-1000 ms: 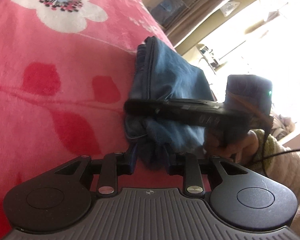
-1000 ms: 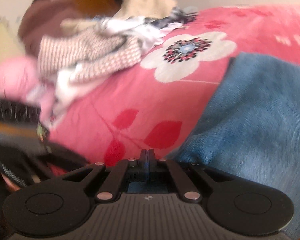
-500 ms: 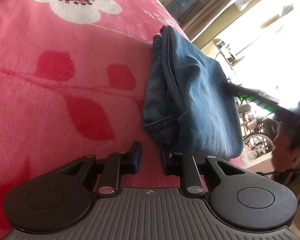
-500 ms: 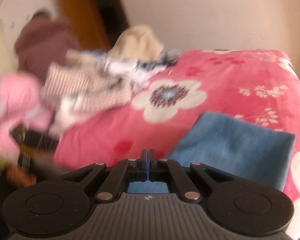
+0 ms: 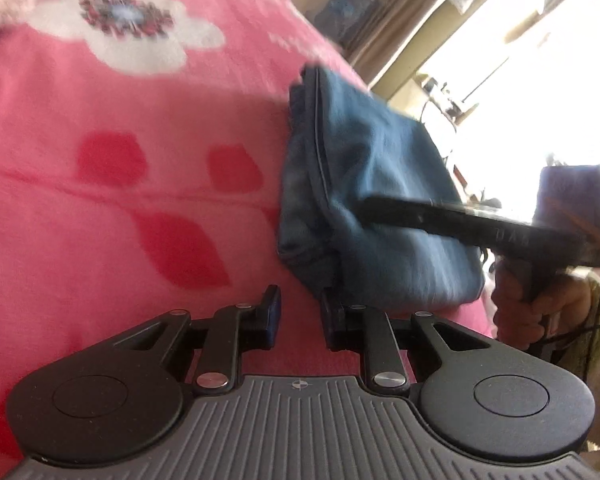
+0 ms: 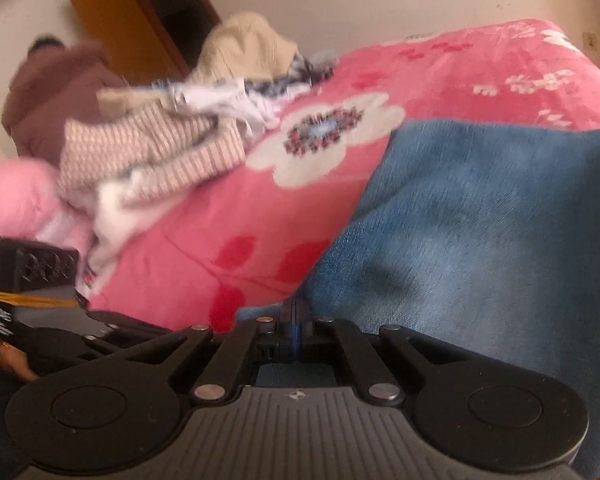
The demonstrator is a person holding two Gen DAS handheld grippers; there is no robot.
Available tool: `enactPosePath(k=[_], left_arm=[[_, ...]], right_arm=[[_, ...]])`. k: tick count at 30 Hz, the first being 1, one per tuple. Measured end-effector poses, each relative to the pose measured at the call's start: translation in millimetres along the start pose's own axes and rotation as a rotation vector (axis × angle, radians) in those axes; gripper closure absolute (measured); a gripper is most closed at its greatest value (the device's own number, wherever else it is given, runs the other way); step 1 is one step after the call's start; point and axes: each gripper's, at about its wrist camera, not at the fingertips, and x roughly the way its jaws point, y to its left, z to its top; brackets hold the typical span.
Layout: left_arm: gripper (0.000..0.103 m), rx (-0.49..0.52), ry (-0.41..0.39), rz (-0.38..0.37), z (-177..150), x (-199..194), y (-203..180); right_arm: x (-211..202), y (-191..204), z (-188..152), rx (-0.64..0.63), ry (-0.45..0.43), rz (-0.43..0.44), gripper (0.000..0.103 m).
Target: Fold clothes
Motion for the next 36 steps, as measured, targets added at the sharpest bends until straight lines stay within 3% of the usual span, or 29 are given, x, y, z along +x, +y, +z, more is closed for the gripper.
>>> enactPosePath(k=[4,7,9,12,15,18,20,21,30,36], left_arm=[[0.083,0.076,-0.109,-0.026,13,-33,-16],[0.083,0.197,-0.150,-0.083,22,-34,-44],[0.083,0.300,-0.141,-0.094,23,-22,-62],[0.083,0.442,-0.091,-0.047,17,5,-83],[0.085,0.421,-0.039,0.043,5,24,-69],[0.085,0.362,-0.040,0.049,-1,27,-57],[0.084,0.341,-0.041,0.053,-4,30,-55],[0.084,0.335,-0.044,0.057,-6,31,-55],[0.083,0.296,-0.062,0.066,-8,23,-58],[0.082,0.270,-0.042,0.081,-5,26,-61]], right_arm=[[-21,-7,-3,0.062,-0.064,-0.010,0.103],[-39,-11,-5,0.099,-0.114,-0.045,0.103],[-49,-12,-5,0.108,-0.126,-0.083,0.103],[-60,-13,-5,0.107,-0.139,-0.138,0.103],[-68,-16,-5,0.080,-0.154,-0.220,0.103],[-71,-20,-6,0.044,-0.158,-0.318,0.103],[-59,-26,-11,-0.019,-0.095,-0.439,0.103],[-53,-29,-16,-0.047,-0.084,-0.454,0.103],[-49,-34,-13,-0.036,-0.064,-0.465,0.103],[-67,-16,4,-0.090,-0.137,-0.482,0.103]])
